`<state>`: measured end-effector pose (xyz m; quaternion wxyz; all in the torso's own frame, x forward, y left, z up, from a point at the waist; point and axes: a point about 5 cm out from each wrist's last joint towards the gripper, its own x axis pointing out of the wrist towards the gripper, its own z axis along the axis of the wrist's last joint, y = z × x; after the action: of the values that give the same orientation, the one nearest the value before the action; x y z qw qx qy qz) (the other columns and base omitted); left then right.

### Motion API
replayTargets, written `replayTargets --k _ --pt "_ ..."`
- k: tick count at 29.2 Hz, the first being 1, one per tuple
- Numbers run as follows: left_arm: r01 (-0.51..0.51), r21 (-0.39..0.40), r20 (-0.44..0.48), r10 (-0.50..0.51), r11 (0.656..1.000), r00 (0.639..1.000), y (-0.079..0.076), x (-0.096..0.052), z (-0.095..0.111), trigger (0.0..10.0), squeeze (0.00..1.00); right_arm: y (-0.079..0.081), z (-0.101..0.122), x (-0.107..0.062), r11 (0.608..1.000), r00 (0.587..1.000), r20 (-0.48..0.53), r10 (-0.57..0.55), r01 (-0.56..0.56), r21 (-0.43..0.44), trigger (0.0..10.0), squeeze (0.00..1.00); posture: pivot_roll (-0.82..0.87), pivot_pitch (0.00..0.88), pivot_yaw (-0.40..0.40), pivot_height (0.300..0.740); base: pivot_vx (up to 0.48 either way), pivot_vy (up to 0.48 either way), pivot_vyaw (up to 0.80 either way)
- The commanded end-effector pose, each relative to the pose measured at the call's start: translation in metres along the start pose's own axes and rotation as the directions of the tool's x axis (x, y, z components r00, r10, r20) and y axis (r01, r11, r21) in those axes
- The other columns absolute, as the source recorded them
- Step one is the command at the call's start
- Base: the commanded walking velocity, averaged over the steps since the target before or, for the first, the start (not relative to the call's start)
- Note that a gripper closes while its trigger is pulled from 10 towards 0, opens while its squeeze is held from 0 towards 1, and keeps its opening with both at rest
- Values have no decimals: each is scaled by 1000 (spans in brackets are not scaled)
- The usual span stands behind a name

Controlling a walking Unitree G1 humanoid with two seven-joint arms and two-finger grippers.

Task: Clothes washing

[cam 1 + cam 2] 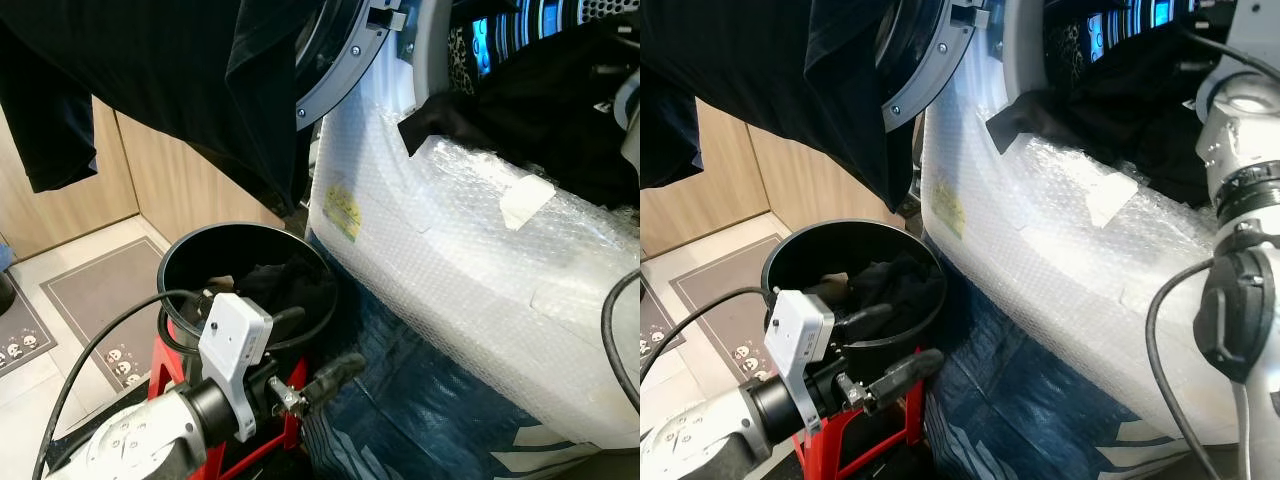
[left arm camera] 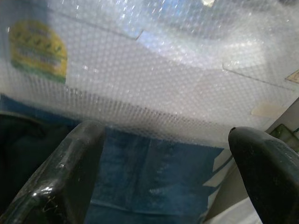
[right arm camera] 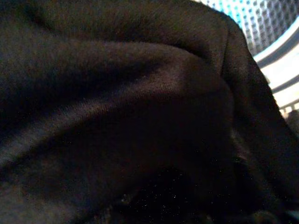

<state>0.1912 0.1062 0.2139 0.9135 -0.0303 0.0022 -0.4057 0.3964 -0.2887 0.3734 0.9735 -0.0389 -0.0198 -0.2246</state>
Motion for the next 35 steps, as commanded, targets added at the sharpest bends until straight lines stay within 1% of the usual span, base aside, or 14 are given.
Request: replayTargets --k 1,4,5,6,7,8,10,14,20,21,25,26,29,35 --pt "23 -1 -3 -23 1000 1000 0 1 0 10000 0 -16 -1 0 999 999 -16 -48 48 10 10000 1000 54 80 -181 740 0 0 0" --pt "28 5 0 -28 1000 1000 3 3 1 10000 0 -19 -9 1 996 996 -51 -68 70 50 10000 1000 41 60 -172 740 0 0 0" --pt "31 20 0 -31 999 1000 5 6 1 10000 0 -19 -19 1 994 994 -97 -58 67 91 10000 1000 43 48 -167 740 0 0 0" --pt "31 20 0 -31 999 1000 5 6 1 10000 0 -19 -19 1 994 994 -97 -58 67 91 10000 1000 43 48 -167 740 0 0 0" --pt "36 30 5 -36 999 999 7 11 2 10000 0 -19 -30 1 991 988 -139 -64 80 110 10000 1000 36 33 -154 740 0 0 0" --pt "40 32 8 -40 999 999 8 12 3 10000 0 -19 -33 1 989 986 -154 -69 87 117 10000 1000 33 30 -152 740 0 0 0" --pt "46 33 12 -46 998 999 8 14 4 10000 0 -19 -35 1 988 985 -159 -73 93 124 10000 1000 29 25 -147 740 0 0 0" --pt "74 50 6 -74 996 997 11 16 5 10000 0 -11 -37 -2 983 983 -164 -84 109 148 10000 1000 16 1 -130 740 0 0 0" --pt "86 70 15 -88 994 996 18 21 9 10000 0 2 -32 -15 974 986 -114 -122 141 177 10000 1000 2 0 -114 740 0 0 0" --pt "94 75 18 -96 993 995 19 23 9 10000 0 5 -31 -21 969 986 -99 -134 151 194 10000 1000 -2 0 -110 740 0 0 0" --pt "106 82 21 -108 991 994 20 26 10 10000 0 10 -29 -30 961 988 -70 -134 147 234 10000 1000 -7 0 -102 740 0 0 0" --pt "110 87 22 -113 990 993 21 27 11 10000 0 12 -25 -36 956 988 -43 -145 151 251 10000 1000 -8 0 -101 740 0 0 0" --pt "114 93 25 -116 989 993 23 28 12 10000 0 15 -22 -44 961 991 4 -137 132 243 10000 1000 -11 0 -94 740 0 0 0" --pt "126 105 30 -130 987 991 24 29 14 10000 0 12 -21 -53 964 989 9 -148 142 223 10000 1000 -19 0 -90 740 0 0 0"
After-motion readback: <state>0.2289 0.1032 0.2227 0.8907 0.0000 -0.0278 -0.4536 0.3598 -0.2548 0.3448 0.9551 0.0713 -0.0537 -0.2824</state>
